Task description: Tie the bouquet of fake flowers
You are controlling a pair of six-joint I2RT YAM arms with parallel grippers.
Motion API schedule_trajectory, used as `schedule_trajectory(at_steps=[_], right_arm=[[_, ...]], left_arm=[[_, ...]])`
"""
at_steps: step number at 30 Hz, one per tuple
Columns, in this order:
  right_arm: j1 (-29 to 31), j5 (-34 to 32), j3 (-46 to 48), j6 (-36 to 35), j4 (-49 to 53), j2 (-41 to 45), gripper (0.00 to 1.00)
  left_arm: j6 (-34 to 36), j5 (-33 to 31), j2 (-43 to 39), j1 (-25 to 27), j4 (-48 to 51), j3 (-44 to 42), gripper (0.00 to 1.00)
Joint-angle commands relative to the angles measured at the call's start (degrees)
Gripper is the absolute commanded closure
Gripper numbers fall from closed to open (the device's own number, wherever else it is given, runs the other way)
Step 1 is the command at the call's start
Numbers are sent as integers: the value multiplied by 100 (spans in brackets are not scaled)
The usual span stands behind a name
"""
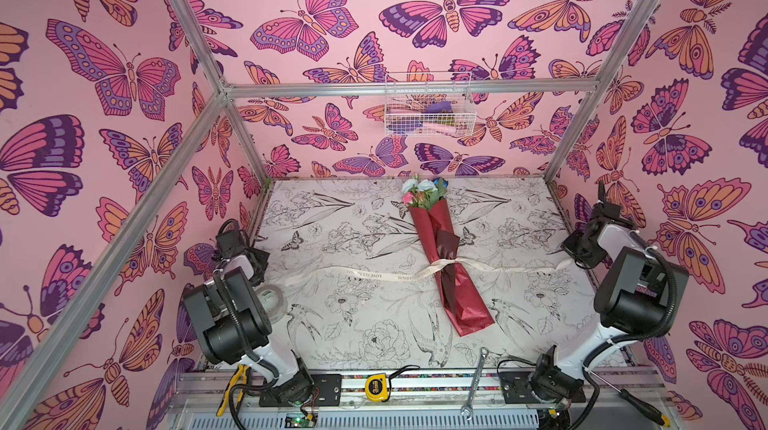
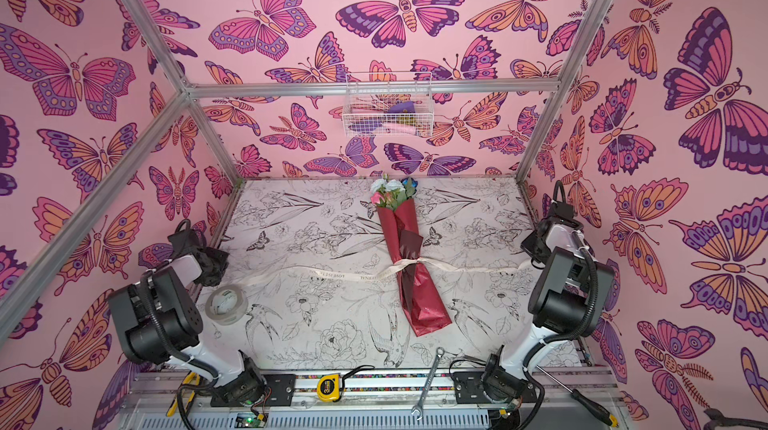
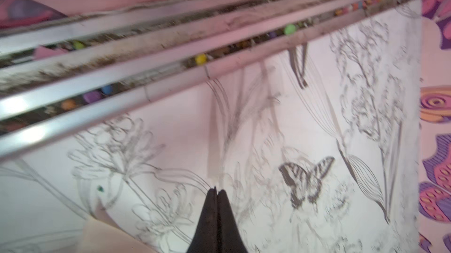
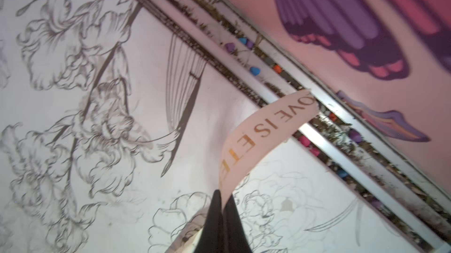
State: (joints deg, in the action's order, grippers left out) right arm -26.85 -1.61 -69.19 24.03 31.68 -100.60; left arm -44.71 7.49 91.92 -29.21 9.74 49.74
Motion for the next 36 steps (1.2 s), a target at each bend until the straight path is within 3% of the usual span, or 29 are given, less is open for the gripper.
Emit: schedule_trajectory(at_steps=[1,2,3,4,7,9,12,15,19,26,32,36], right_arm=[[91,306,109,111,113,367,86],[97,293,178,155,145,454,81],[124,286,281,207,154,609,55],[130,282,373,244,173,737,38],[165,279,553,302,343,1105,37],[306,313,731,297,435,1467,38],[708,222,927,255,648,1862,39],[1325,187,1092,280,806,2202,39],[2346,138,1313,498,963,2522,38],[3441,1169,2300,1341,465,2986,48],[3905,1365,3017,1823,269,3264,55],[4056,1389,3404,2044,43,3325,60]], left_arm=[[-130,561,-519,359,-207,-338,100],[-206,650,-652,488,-255,-430,96],[-244,757,-811,686,-329,-515,87],[-241,827,-961,876,-345,-550,75],[-249,967,-1285,1493,-333,-605,51],[-249,1054,-1449,2006,-335,-624,29],[-103,1114,-1528,2836,-340,-644,11],[164,1306,-1359,3576,-359,-567,7],[488,2074,-941,4284,-1120,-607,5],[1487,3464,60,5260,-2514,-218,5],[2537,3822,818,5549,-2487,336,7],[3110,3747,1194,5619,-1831,800,11]])
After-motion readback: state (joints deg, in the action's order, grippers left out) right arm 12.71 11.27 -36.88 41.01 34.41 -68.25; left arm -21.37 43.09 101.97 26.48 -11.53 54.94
